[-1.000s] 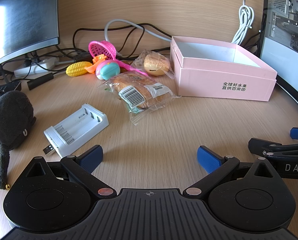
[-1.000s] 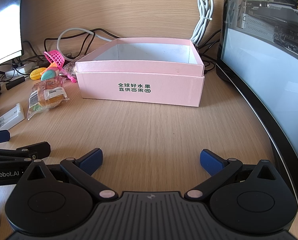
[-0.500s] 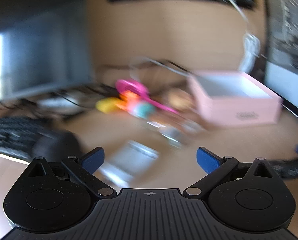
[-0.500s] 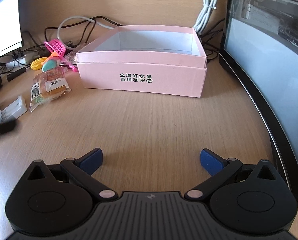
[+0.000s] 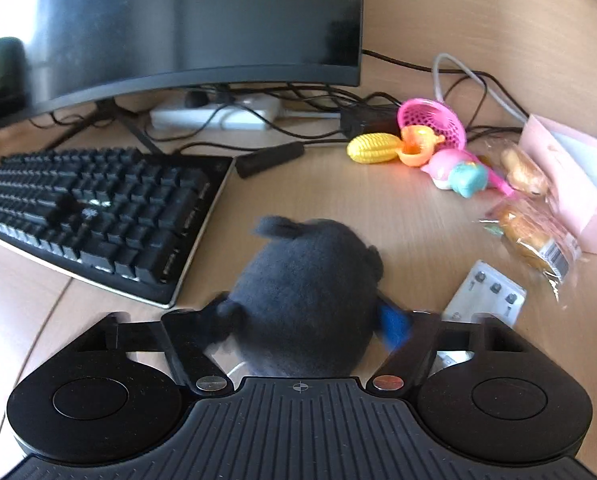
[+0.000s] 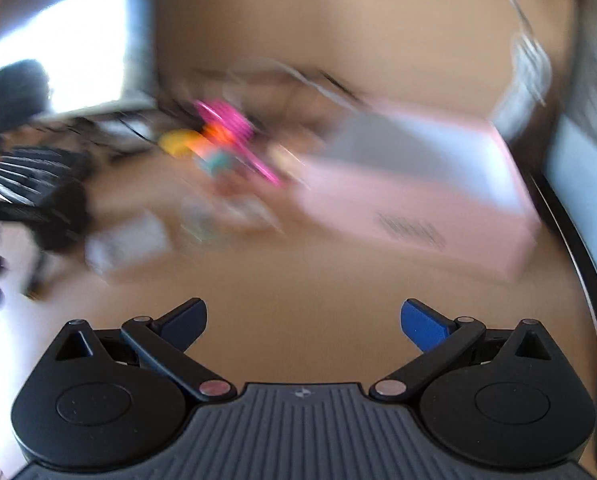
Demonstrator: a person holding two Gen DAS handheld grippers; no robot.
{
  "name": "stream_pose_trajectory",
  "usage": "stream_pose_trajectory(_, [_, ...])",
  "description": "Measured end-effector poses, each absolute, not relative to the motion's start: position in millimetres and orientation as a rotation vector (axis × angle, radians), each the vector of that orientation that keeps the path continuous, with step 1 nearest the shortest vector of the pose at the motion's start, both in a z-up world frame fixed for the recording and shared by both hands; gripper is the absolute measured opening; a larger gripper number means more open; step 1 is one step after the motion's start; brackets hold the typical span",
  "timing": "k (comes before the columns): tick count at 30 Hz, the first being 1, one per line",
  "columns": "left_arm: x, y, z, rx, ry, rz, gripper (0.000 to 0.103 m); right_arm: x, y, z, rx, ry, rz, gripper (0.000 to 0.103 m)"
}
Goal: Organize objects
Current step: 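Grasp the black plush mouse with the left gripper while the right gripper grasps the white battery charger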
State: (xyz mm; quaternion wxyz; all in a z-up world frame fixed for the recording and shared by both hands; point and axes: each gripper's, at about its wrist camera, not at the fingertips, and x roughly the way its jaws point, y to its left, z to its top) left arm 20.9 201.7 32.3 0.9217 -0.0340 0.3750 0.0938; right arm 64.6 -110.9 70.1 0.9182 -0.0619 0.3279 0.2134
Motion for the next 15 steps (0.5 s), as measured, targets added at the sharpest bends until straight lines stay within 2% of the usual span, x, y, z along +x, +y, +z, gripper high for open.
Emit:
stream_pose_trajectory(2, [4,211,40,-0.112,0.759,0.221,0.077,63,-80,77,-0.148,0.621,0.516,0.103])
stream_pose_trajectory(8, [-71,244,73,-0.224,0.713,0.231,0.077,74,11,63,-0.327,0.636,0.768,0.103])
stream_pose_trajectory(15, [-122,275,84,-0.329,0.7,0.188,0.076,111,49,34,-0.343,0.727,0.753,0.099])
